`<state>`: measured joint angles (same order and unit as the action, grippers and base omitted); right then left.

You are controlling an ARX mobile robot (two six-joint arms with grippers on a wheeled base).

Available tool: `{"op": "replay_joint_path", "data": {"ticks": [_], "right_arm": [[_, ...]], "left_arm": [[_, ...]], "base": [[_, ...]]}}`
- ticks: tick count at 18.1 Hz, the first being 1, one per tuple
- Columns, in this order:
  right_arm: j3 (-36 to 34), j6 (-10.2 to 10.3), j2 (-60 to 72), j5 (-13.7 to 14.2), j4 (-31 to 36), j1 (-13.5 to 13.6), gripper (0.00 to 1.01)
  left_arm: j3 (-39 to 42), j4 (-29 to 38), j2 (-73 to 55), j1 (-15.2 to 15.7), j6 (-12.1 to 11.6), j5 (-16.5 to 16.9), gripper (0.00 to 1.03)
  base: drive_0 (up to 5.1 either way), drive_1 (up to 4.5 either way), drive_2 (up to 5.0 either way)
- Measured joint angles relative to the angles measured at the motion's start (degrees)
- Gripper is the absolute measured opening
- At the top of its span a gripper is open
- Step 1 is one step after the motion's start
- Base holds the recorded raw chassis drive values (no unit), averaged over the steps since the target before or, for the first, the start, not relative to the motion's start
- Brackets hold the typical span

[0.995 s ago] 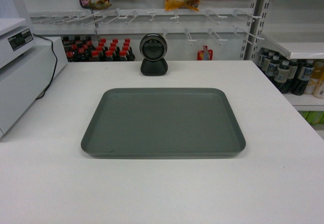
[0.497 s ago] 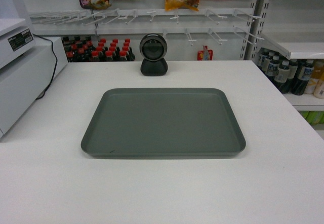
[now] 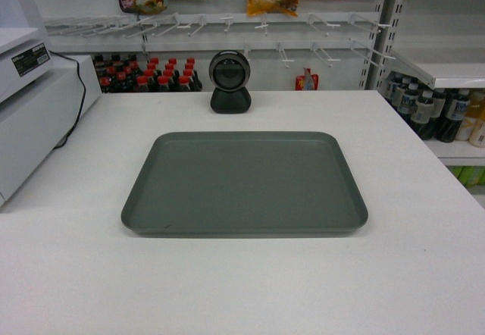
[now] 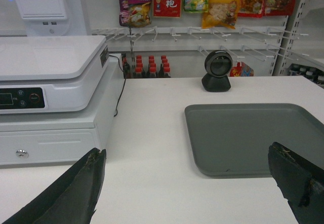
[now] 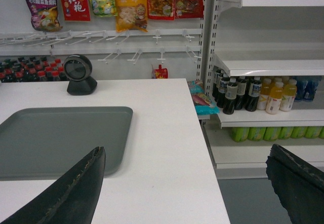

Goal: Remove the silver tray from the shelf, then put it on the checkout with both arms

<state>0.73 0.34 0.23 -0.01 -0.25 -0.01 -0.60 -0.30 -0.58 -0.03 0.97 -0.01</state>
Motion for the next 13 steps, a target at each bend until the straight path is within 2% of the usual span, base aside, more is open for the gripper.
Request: {"op": "replay_joint_path", "data": {"ticks": [13], "right_arm": [[0.0,0.0,0.0,0.0,0.0,0.0,0.98]], "left_arm": [[0.0,0.0,0.0,0.0,0.0,0.0,0.98]], "base": [[0.0,0.00,0.0]]}}
